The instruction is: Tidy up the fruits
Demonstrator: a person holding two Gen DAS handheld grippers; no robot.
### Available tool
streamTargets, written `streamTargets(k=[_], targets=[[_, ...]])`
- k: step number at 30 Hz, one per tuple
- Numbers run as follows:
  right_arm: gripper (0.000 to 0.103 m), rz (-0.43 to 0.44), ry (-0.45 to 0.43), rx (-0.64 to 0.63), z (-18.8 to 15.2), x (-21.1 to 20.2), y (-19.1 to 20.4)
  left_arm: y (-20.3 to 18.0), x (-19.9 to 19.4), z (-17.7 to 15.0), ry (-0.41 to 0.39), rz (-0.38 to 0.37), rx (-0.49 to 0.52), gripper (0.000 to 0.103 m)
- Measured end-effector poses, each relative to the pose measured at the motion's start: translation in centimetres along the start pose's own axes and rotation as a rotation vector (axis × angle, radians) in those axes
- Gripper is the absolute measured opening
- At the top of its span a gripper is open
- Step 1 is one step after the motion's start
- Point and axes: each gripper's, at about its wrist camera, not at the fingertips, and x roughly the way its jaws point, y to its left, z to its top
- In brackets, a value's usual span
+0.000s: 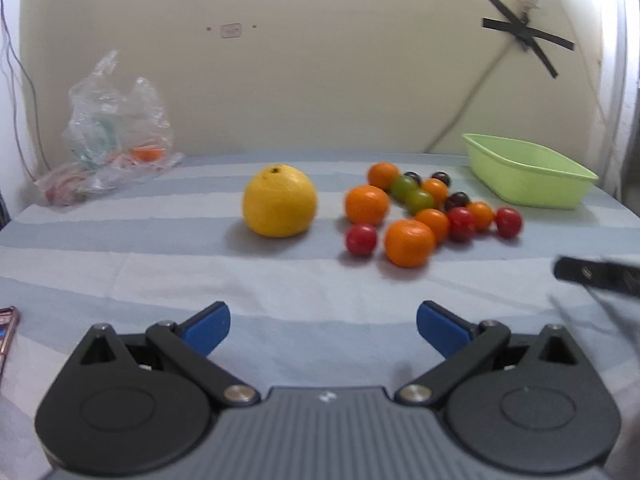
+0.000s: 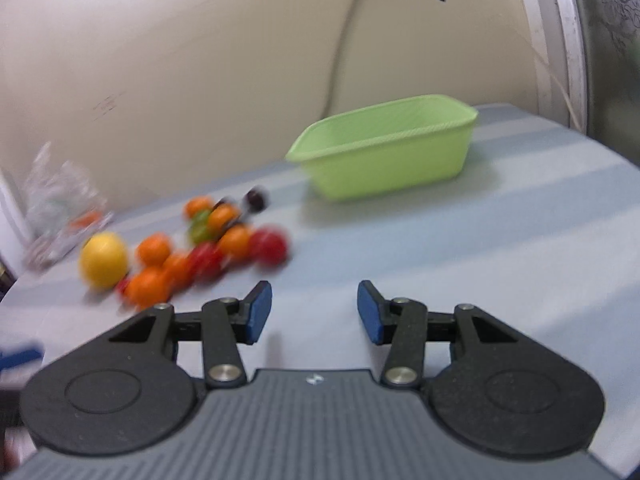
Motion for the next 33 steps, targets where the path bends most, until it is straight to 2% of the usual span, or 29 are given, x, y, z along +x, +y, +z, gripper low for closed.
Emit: streamTargets(k=[3, 6, 12, 16, 19, 33], targets=[[0.050, 0.000, -0.026, -0.034, -1.2, -1.0, 2.5, 0.3, 0.4, 0.2, 0.003, 0.016, -0.002, 0.103], [0.050, 0.012, -0.007, -0.053, -1.5, -0.7, 3.4, 0.5, 0.7, 0.2, -0.004, 0.038, 0.003, 0.103], [0.051, 0.017, -0.035, -0.088, -1.8, -1.5, 4.5, 0.8, 1.1, -0.4, -0.005, 0.058, -0.001, 0.103], [0.051, 0.103, -0.031, -0.141, -1.4, -2.1, 1.8, 1.0, 1.5, -0.5, 0.009, 0.052, -0.008, 0.103], [0.051, 0.127, -0.032, -0.168, -1.4, -2.2, 1.9, 1.1, 1.5, -0.5, 0.012, 0.052, -0.014, 0.103], [0.056, 0.111, -0.069, -0.171, -1.8, -2.5, 3.3, 1.2, 1.2, -0.8, -0.003, 0.064, -0.037, 0.103]])
